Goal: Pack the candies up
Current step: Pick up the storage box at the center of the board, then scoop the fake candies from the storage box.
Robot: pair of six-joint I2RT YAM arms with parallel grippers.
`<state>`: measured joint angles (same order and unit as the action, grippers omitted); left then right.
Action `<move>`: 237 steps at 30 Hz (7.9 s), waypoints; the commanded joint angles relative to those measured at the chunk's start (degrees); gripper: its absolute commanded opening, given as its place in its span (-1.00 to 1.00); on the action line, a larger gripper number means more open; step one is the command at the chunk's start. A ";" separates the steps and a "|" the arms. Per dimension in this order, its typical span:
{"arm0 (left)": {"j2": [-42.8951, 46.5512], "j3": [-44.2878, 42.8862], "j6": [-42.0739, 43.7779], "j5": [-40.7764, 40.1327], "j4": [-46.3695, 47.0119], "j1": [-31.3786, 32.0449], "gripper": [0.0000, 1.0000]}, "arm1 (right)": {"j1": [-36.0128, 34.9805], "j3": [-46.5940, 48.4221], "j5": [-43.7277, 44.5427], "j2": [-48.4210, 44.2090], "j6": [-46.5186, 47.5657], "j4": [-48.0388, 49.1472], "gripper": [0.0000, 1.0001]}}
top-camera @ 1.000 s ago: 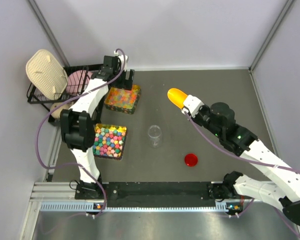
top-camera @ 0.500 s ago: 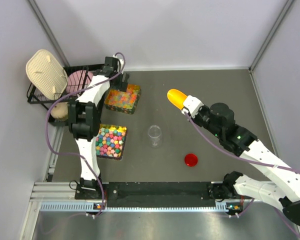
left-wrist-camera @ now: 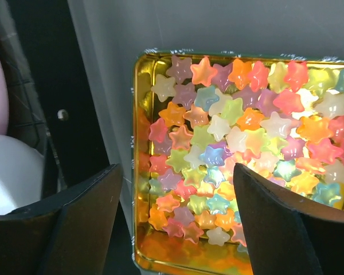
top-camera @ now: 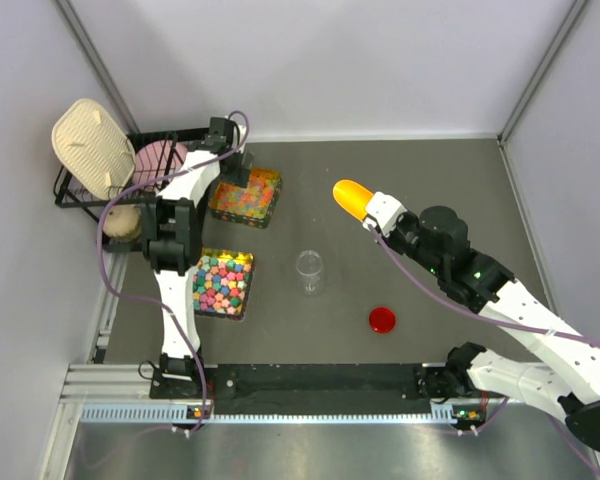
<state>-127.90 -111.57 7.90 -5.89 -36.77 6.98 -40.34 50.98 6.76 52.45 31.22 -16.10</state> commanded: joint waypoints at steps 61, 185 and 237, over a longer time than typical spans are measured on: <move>-8.33 -14.55 -4.21 0.00 -8.23 0.05 0.08 | 0.35 -0.71 -1.67 -0.33 -0.90 1.68 -1.00; 11.62 11.02 -18.27 7.12 16.65 6.90 -1.00 | -8.18 69.08 22.15 68.23 34.25 -37.78 -1.00; 10.39 4.52 -15.20 9.50 6.89 7.43 -1.00 | -10.20 68.82 6.51 80.19 13.52 -26.18 -1.00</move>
<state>-120.49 -101.89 -5.69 1.02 -31.16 14.11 -50.30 122.23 16.53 132.09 48.60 -43.99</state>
